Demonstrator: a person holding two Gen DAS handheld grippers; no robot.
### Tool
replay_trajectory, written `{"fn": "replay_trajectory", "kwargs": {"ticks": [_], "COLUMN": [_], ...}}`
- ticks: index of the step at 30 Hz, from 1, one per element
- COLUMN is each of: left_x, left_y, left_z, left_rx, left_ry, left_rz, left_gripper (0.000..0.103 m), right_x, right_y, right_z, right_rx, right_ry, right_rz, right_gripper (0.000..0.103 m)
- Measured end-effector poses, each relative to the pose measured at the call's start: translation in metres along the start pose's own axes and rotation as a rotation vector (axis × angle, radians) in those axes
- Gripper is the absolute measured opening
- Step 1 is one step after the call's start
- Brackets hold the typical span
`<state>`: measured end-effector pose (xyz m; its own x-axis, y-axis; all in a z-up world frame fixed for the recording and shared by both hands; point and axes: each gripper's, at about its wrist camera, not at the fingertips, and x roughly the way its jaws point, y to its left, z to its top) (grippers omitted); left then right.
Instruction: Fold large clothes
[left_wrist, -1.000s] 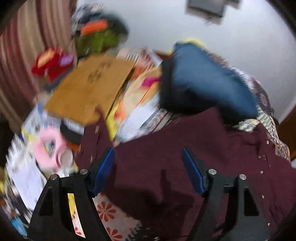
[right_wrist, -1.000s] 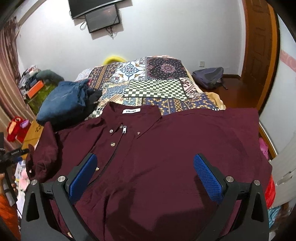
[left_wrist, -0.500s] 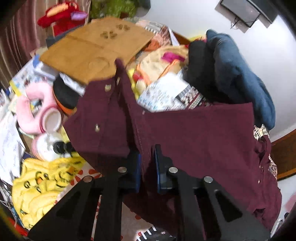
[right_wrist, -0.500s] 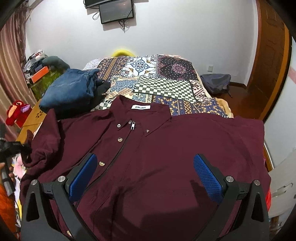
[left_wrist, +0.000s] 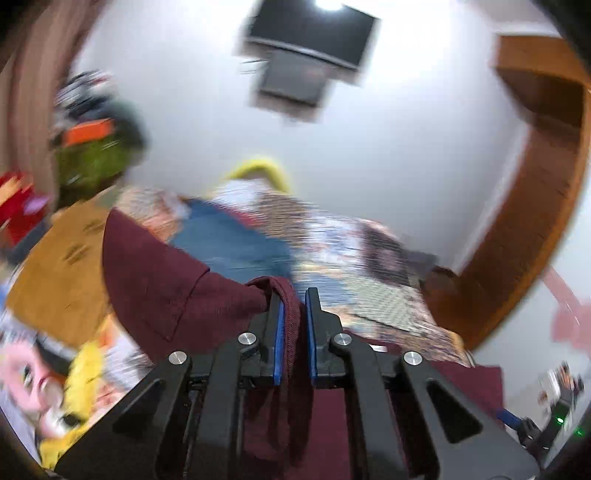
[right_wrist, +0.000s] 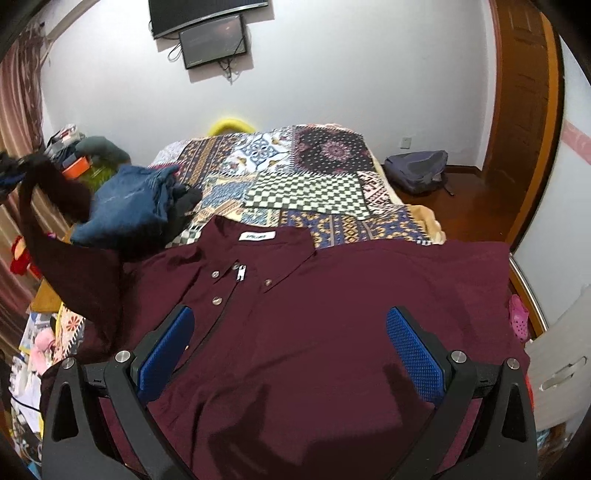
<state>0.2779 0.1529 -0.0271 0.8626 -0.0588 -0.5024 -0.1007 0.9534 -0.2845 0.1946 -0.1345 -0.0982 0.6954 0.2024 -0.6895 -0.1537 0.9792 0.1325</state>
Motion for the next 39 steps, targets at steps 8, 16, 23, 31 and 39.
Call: {"fn": "replay_trajectory", "kwargs": {"ticks": [8, 16, 23, 31, 39], "left_x": [0.076, 0.090, 0.079, 0.077, 0.079], "left_y": [-0.147, -0.165, -0.098, -0.011, 0.038], "left_z": [-0.065, -0.122, -0.111, -0.127, -0.179], "left_rx": [0.271, 0.447, 0.452, 0.385, 0.404], "left_ry": [0.261, 0.398, 0.356, 0.474, 0.617], "left_rz": [-0.232, -0.204, -0.054, 0.048, 0.083], "left_gripper": [0.009, 0.040, 0.068, 0.079, 0.079], "right_x": [0.001, 0.019, 0.061, 0.140, 0.184], "right_y": [-0.039, -0.050, -0.042, -0.048, -0.044], "right_z": [-0.004, -0.005, 0.012, 0.028, 0.034], "right_rx": [0.090, 0.108, 0.101, 0.225, 0.270], "right_ry": [0.041, 0.134, 0.240, 0.432, 0.502], "right_rz": [0.013, 0.076, 0.160, 0.170, 0.129], "right_gripper": [0.103, 0.103, 0.103, 0.094, 0.061]}}
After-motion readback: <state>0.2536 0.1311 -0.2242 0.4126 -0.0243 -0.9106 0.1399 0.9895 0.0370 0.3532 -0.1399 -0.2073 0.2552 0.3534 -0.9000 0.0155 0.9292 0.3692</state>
